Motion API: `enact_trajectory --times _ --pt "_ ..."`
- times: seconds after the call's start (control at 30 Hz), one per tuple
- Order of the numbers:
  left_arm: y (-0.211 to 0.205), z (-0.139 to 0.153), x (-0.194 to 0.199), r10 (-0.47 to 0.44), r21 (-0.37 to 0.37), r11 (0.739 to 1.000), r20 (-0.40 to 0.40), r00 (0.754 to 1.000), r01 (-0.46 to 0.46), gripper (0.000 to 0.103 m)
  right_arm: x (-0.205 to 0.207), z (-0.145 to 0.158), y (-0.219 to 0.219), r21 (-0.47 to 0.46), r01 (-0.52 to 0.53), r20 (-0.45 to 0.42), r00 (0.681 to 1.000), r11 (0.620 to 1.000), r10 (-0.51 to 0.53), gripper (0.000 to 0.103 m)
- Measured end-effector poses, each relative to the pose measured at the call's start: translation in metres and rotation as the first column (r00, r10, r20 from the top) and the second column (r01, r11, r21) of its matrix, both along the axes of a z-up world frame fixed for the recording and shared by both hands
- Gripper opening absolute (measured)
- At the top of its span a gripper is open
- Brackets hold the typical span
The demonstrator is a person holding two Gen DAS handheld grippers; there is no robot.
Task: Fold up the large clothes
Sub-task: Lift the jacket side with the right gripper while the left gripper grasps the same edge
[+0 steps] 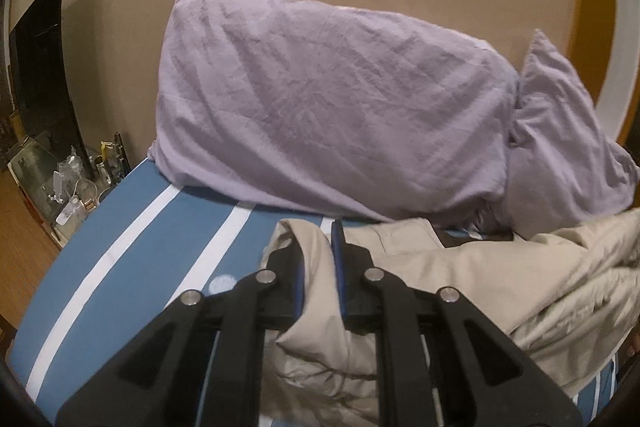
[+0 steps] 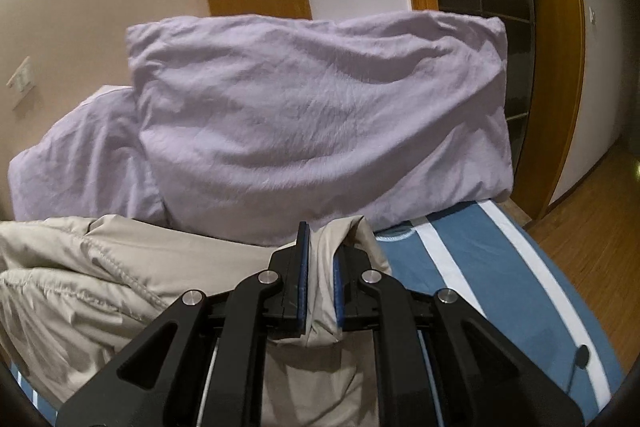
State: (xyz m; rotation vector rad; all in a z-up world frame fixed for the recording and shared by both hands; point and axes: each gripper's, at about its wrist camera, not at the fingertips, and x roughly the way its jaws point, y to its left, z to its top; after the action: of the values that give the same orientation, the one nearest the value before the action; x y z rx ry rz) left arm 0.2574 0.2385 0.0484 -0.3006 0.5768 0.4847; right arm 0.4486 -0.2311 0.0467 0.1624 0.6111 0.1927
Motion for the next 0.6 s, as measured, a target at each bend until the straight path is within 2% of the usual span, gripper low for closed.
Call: enact_trajectory --times 0.3,0.6 --pt "0.020 -0.042 0.068 0.077 0.058 0.996 -0.066 0.995 -0.074 0.013 0.056 -0.046 0.026 -0.028 0.077 -0.027 0.997 0.997 -0.078 0.010" --pt "0.017 -0.080 0.109 0.120 0.153 0.983 -0.120 0.985 -0.101 0.015 0.092 -0.090 0.042 -0.090 0.101 -0.125 0.986 0.991 -0.111 0.010"
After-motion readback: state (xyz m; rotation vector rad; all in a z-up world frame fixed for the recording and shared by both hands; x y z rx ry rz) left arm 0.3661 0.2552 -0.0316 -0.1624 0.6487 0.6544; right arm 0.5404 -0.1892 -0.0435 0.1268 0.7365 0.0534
